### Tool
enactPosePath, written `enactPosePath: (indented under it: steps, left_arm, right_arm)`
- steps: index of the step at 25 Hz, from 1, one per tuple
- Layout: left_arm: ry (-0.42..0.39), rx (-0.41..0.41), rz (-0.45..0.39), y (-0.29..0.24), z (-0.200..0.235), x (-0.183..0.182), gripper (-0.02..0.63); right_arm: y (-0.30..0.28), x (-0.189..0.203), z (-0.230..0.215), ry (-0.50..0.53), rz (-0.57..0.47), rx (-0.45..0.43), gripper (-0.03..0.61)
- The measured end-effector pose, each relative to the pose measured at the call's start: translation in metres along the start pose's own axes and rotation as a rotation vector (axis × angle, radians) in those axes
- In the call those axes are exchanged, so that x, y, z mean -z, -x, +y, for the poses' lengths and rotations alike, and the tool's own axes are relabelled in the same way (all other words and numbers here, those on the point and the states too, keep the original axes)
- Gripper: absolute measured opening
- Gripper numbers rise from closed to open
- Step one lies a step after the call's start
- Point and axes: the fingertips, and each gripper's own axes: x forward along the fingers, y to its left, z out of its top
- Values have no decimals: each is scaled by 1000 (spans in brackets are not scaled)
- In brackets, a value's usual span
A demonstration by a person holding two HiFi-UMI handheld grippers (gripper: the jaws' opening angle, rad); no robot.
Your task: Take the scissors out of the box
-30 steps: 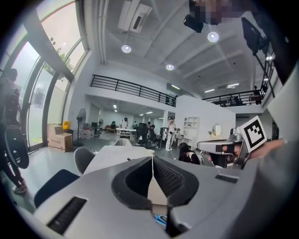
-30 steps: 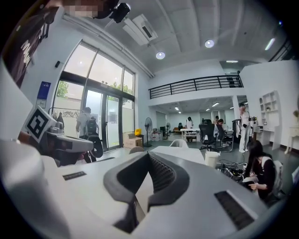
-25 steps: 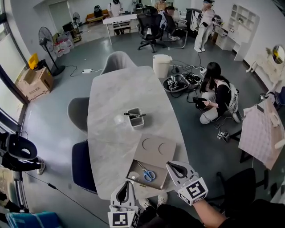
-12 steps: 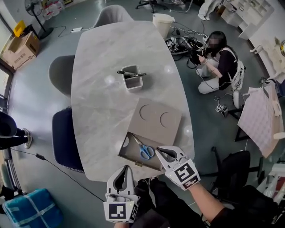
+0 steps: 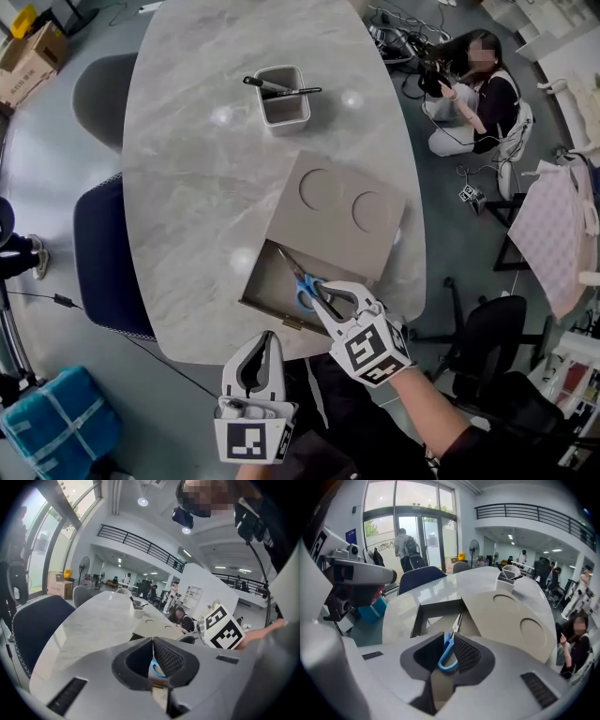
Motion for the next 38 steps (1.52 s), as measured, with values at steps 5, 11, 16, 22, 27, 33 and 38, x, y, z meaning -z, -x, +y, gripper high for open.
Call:
enactPosePath:
  steps: [5, 11, 16, 22, 27, 33, 38]
  left_arm:
    - [15, 3, 23, -3, 2, 16, 17]
    - [18, 8, 31, -6, 2, 21, 17]
    - [39, 12, 54, -8, 1, 21, 17]
    - [24, 7, 41, -11, 4, 21, 17]
    - [30, 12, 44, -11, 3, 21, 17]
    - [33, 13, 47, -14, 3, 22, 17]
    - [43, 7, 59, -14, 5, 29, 17]
  right_arm:
    - [-20, 20, 8, 114, 159, -17, 105]
    - [-28, 34, 13, 170, 289, -31, 143]
    - [-33, 34, 20, 174, 327, -71, 130]
    - [-32, 39, 17, 213, 402, -92, 131]
    - [-28, 42, 10, 272, 412, -66, 143]
    - [-38, 47, 14, 318, 404, -101, 116]
    - [-38, 47, 17, 305, 380, -176, 81]
